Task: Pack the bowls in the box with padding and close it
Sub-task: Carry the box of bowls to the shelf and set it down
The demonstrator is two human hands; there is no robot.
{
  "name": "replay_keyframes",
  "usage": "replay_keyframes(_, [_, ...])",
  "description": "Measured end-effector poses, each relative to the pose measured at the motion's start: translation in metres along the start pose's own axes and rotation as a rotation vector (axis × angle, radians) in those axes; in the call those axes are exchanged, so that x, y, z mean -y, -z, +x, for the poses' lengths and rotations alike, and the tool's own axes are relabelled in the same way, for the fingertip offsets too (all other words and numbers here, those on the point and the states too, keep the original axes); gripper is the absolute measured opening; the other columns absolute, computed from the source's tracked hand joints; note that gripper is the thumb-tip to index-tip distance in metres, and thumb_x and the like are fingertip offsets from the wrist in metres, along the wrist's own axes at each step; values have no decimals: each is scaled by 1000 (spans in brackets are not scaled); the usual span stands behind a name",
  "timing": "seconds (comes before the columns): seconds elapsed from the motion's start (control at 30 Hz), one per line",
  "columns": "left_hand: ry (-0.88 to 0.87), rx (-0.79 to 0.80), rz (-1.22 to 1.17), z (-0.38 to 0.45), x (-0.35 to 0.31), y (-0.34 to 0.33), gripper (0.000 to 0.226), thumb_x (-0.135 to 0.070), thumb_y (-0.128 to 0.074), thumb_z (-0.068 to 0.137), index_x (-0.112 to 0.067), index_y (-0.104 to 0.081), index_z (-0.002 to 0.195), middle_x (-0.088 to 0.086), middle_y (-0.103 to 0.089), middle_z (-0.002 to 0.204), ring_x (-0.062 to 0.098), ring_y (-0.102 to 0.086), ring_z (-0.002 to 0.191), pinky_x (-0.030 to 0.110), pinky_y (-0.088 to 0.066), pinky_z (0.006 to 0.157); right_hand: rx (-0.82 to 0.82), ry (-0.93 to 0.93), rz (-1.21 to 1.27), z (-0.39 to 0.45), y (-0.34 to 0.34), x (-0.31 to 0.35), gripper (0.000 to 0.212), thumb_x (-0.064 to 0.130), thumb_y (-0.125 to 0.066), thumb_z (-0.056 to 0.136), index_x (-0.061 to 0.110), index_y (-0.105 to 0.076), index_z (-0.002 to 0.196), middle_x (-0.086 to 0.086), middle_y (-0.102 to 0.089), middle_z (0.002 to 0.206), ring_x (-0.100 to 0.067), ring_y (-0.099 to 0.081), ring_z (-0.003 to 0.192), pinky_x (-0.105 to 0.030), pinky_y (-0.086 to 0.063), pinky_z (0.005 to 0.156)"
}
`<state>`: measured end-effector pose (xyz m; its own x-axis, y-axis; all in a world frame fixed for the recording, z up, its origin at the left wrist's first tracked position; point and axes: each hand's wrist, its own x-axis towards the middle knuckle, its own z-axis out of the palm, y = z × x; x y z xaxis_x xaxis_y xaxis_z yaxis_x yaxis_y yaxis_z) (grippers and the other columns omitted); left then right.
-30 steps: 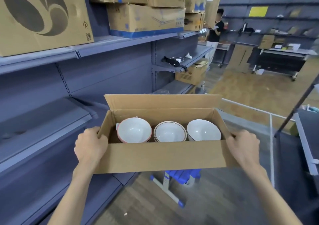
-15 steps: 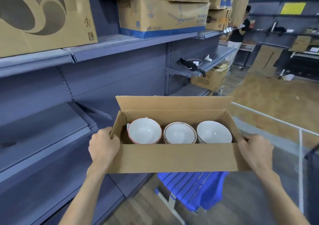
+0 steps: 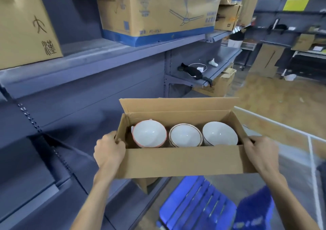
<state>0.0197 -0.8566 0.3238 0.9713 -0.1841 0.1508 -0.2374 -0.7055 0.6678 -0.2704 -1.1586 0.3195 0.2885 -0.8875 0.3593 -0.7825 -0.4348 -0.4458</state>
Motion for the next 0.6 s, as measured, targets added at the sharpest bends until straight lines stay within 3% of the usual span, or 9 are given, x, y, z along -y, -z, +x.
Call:
replay_keyframes(0.17, [93, -29, 2, 41, 11, -16, 23, -3, -50, 80, -22, -59, 71, 4, -57, 68, 35, -52, 71, 38, -44, 65, 47, 38, -7, 44, -51, 34, 30, 5, -61, 85, -3, -64, 57, -20, -54, 48, -38, -47, 49, -32, -23, 49])
replay_keyframes(0.33, [197, -83, -8, 70, 26, -27, 24, 0, -50, 80, -19, -55, 67, 6, -56, 64, 36, -53, 68, 39, -47, 63, 102, 132, 3, 86, -109, 73, 33, 6, -61, 86, 2, -55, 54, -15, -52, 48, -35, -45, 50, -29, -18, 50])
replay_keyframes(0.43, [269, -124, -10, 86, 39, -34, 24, 2, -50, 80, -17, -52, 66, 8, -56, 64, 37, -52, 68, 40, -47, 62, 142, 233, 36, 109, -149, 100, 38, 11, -59, 89, 9, -49, 52, -14, -48, 46, -35, -48, 50, -33, -23, 53])
replay_keyframes(0.53, [343, -147, 0, 100, 56, -46, 21, 1, -50, 81, -15, -52, 68, 13, -58, 69, 41, -53, 73, 41, -48, 65, 180, 297, 57, 130, -190, 126, 34, 8, -64, 88, 2, -57, 55, -7, -41, 43, -35, -48, 50, -34, -23, 52])
replay_keyframes(0.6, [377, -171, 17, 108, 68, -54, 16, 1, -50, 82, -11, -57, 75, 13, -59, 71, 42, -54, 76, 45, -52, 70, 211, 341, 49, 139, -218, 139, 30, 8, -68, 87, 3, -61, 58, -13, -50, 46, -38, -54, 53, -34, -27, 53])
